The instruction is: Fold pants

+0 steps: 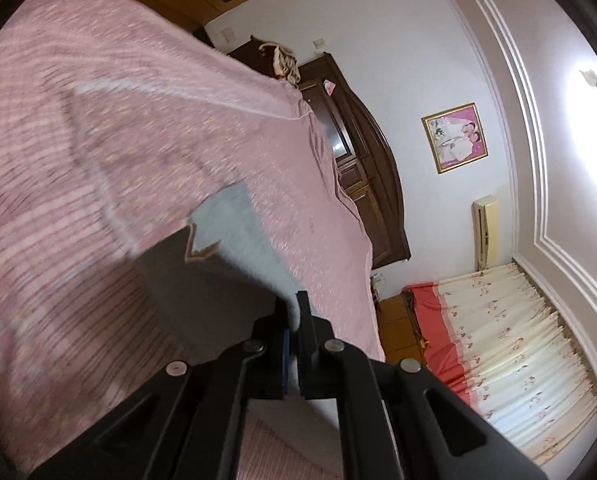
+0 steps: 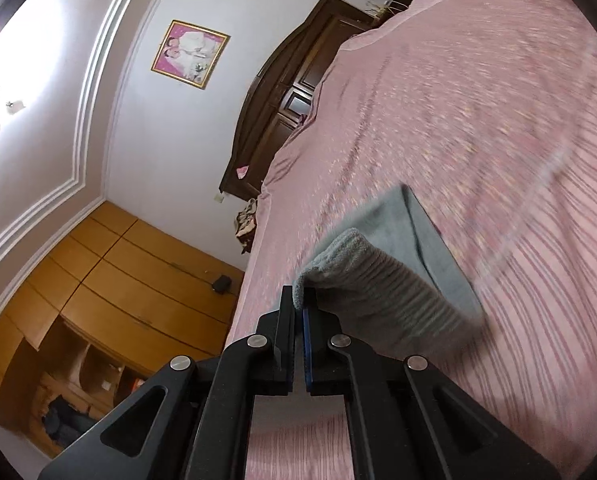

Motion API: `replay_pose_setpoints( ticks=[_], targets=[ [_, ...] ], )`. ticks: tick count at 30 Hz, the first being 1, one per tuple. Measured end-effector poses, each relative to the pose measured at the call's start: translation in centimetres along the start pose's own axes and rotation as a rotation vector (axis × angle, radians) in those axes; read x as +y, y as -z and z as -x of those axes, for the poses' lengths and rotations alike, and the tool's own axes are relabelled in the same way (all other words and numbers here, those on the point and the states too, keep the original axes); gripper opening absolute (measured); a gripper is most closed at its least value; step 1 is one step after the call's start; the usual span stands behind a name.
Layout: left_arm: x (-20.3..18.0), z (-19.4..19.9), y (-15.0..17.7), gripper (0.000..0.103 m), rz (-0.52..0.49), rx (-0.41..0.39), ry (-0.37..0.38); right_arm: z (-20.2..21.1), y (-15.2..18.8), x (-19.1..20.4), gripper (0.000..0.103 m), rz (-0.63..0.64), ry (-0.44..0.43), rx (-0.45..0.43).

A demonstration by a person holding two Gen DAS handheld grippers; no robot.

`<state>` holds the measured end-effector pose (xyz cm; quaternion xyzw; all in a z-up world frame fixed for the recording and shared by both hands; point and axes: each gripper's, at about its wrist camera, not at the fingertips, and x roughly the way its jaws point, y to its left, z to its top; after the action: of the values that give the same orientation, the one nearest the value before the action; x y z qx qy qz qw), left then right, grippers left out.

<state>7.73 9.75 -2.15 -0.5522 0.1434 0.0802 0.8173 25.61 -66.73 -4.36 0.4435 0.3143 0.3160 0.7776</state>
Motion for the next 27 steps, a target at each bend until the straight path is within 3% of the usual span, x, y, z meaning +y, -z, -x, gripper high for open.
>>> replay_pose_setpoints(
  ticks=[9, 15, 19, 22, 24, 27],
  targets=[
    [-2.0, -8.4, -3.9, 0.002, -0.058, -0.028, -0.095, -9.6, -4.5, -3.1, 0.005, -0.034, 0.046, 0.041],
    [-1.6, -14.0, -4.6, 0.002, -0.105, -0.012, -0.171, -12.5, -5.1, -4.8, 0.005, -0.059, 0.115, 0.049],
    [0.0, -16.9, -4.8, 0.002, -0.083, 0.025, -0.199, -12.2, -5.1, -4.5, 0.008, -0.016, 0.116, 0.034],
    [0.7, -18.1, -4.9, 0.002, -0.086, 0.033, -0.212, -11.9, -4.8, -3.5, 0.015, 0.028, 0.121, 0.013],
    [0.9, -18.6, -4.8, 0.002, -0.101, 0.038, -0.217, -11.9, -4.9, -3.2, 0.035, 0.016, 0.108, 0.002],
    [0.9, -19.3, -4.7, 0.003, -0.119, 0.057, -0.24, -11.4, -4.7, -2.8, 0.052, -0.017, 0.07, -0.013]
  ],
)
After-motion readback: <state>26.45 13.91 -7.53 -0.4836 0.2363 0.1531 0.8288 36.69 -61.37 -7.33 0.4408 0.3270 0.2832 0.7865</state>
